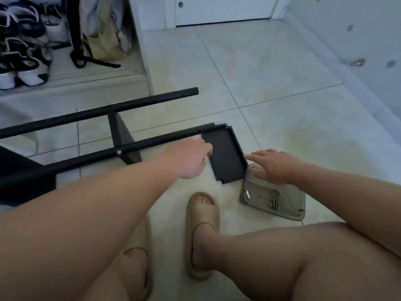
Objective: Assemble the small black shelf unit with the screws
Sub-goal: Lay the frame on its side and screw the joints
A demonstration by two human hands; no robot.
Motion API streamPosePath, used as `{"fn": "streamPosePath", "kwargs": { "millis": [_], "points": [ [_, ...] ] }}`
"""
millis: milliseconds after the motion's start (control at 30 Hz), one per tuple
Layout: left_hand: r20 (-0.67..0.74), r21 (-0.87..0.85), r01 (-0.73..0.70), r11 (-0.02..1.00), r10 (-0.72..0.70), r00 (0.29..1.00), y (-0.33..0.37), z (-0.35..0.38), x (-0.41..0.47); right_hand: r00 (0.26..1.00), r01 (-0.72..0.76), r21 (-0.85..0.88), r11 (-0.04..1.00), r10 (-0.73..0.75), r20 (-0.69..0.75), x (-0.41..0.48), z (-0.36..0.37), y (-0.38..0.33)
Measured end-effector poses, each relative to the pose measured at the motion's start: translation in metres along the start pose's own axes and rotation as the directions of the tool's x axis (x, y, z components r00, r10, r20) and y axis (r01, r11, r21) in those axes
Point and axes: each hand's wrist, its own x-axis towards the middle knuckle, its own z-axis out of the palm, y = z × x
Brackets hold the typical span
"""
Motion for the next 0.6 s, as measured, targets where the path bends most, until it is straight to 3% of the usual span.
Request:
{"fn": "streamPosePath", "kwargs": {
  "millis": [133, 267, 433, 600],
  "points": [
    [0.097, 0.126, -0.14, 0.982, 0.128, 0.987, 0.033, 0.034, 0.044, 0.974, -0.142, 0.127, 0.982, 0.116, 0.194, 0.013, 0.039, 0.035],
    [0.175, 0.141, -0.29, 0.946, 0.265, 0.948, 0.058, 0.087, 0.07, 0.933, -0.23, 0.192, 0.954, 0.16, 0.322, 0.037, 0.078, 0.057],
    [0.272, 0.049, -0.367, 0.929, 0.341, 0.9, 0.079, 0.148, 0.095, 0.896, -0.309, 0.262, 0.914, 0.188, 0.403, 0.069, 0.134, 0.066],
    [0.216, 0.048, -0.409, 0.911, 0.39, 0.895, 0.084, 0.191, 0.108, 0.91, -0.346, 0.305, 0.887, 0.238, 0.34, 0.077, 0.194, 0.072]
  ]
}}
